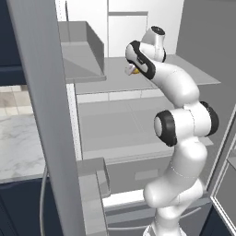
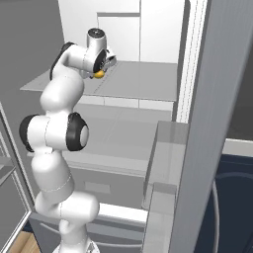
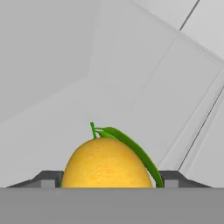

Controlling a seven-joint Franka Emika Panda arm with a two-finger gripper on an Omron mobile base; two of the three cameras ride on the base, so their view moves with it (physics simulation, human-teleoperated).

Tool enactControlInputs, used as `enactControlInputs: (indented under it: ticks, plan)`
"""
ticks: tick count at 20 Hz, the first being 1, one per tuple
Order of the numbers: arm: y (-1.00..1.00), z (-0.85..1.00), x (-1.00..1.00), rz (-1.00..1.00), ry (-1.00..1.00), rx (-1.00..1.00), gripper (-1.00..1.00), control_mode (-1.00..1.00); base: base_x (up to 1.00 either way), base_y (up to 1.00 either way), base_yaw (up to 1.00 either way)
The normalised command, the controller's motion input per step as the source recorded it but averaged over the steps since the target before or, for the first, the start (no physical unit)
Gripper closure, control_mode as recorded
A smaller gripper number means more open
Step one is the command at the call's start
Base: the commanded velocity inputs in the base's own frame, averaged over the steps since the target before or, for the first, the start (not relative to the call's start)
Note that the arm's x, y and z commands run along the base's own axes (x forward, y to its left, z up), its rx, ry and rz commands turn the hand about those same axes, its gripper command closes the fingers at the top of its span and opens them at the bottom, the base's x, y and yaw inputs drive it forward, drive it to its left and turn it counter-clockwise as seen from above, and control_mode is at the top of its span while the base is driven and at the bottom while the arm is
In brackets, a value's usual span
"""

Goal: Take the cheese, shrimp, and lemon from the fridge and place them on the plate on the dining counter to create an appetizer plate.

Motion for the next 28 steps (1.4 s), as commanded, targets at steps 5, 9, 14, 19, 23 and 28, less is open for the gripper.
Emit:
enactControlInputs:
  ticks: [5,9,14,19,23,28]
  plan:
    - [0.00,-0.02,0.00,0.01,0.00,0.00,1.00,-1.00,0.00,0.00,0.00]
    - [0.04,0.00,-0.02,0.00,0.00,0.00,1.00,-1.00,0.00,0.00,0.00]
    - [0.13,0.00,-0.60,0.00,-0.11,0.00,1.00,-1.00,0.00,0.00,0.00]
    - [0.00,0.02,-1.00,-0.04,-0.18,0.00,1.00,-1.00,0.00,0.00,0.00]
    - [0.00,0.01,-1.00,-0.05,-0.27,0.00,1.00,-1.00,0.00,0.00,0.00]
    - [-0.16,0.20,-1.00,-0.02,-0.13,0.05,1.00,-1.00,0.00,0.00,0.00]
